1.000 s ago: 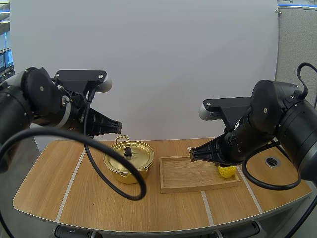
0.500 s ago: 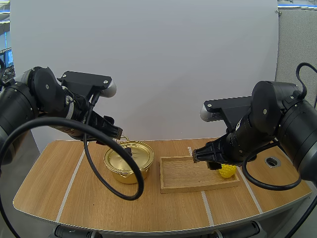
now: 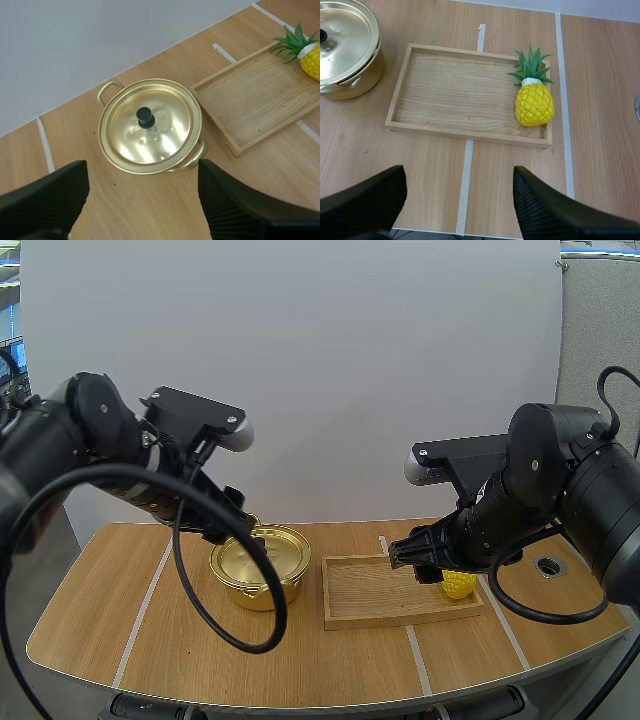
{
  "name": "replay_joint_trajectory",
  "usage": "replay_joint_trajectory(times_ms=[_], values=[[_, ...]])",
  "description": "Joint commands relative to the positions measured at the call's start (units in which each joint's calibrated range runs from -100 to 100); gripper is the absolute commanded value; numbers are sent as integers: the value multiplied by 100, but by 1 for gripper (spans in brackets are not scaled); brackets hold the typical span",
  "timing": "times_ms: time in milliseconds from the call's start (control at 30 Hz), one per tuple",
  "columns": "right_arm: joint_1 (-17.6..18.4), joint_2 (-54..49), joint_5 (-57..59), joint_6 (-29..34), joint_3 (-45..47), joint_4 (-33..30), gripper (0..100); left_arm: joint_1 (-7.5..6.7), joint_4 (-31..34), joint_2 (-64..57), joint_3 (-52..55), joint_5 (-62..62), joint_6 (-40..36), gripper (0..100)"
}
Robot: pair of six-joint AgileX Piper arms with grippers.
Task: Open the pot, put the pineapple inside, and close it
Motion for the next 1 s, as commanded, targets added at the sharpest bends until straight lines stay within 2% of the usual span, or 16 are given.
replay_joint_trajectory(times_ms=[0, 167, 467, 967], values=[[-16, -17, 0, -23, -58, -40, 100, 0, -405, 573, -39, -402, 345, 100], [-16, -17, 0, -23, -58, -40, 100, -23, -435, 1612, -405, -595, 626, 100], [-16, -17, 0, -23, -58, -40, 100, -310, -239, 3132, -1365, -595, 708, 100], [-16, -17, 0, -23, -58, -40, 100, -321, -23, 4518, -2075, -628, 708, 100]])
